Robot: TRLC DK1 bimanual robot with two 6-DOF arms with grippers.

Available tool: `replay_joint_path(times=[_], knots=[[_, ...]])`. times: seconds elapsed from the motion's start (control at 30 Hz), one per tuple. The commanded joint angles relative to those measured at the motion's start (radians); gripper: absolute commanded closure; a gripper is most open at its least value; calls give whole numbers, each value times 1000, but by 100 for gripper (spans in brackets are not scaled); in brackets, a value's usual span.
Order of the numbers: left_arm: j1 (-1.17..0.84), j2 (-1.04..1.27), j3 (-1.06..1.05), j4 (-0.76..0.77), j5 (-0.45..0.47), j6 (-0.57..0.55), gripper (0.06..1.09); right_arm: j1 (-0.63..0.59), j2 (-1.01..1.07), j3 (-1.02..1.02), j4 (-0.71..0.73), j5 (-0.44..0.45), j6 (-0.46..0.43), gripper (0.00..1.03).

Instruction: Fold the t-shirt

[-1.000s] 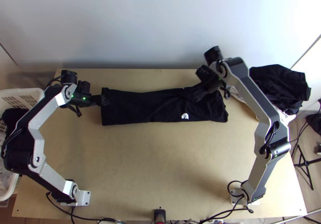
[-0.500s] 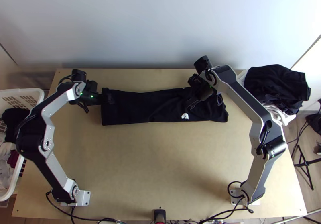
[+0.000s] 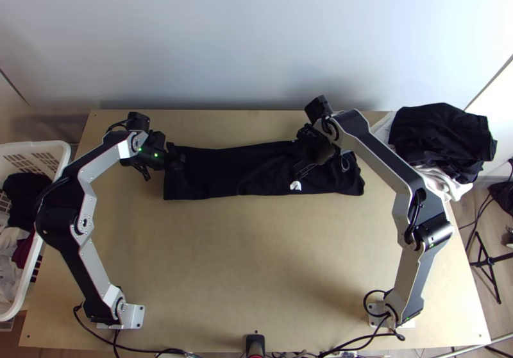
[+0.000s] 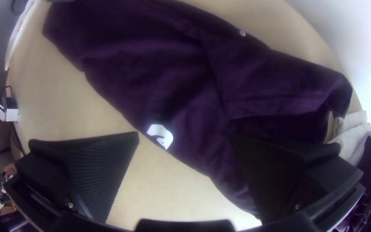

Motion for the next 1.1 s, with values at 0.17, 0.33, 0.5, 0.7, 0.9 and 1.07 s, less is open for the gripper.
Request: replay_joint_path(times=[0.17,0.33,0.5,0.7,0.9,1.07], knots=[[-13,-166,87,-89,82,-33,105,-4,49,-63,71,1,8,4],[-30,-189,176,-163,137,-48,105,-9,95,-102,111,1,6,4],[-70,-189,254,-206,194,-76,105,-15,125,-115,134,1,8,4],[-122,-173,317,-207,269,-126,105,-32,80,-108,131,1,14,4],[-188,-164,349,-155,283,-163,105,-82,-76,-103,68,1,11,4],[-242,-158,354,-31,286,-242,105,-133,-219,-108,11,1,10,4]])
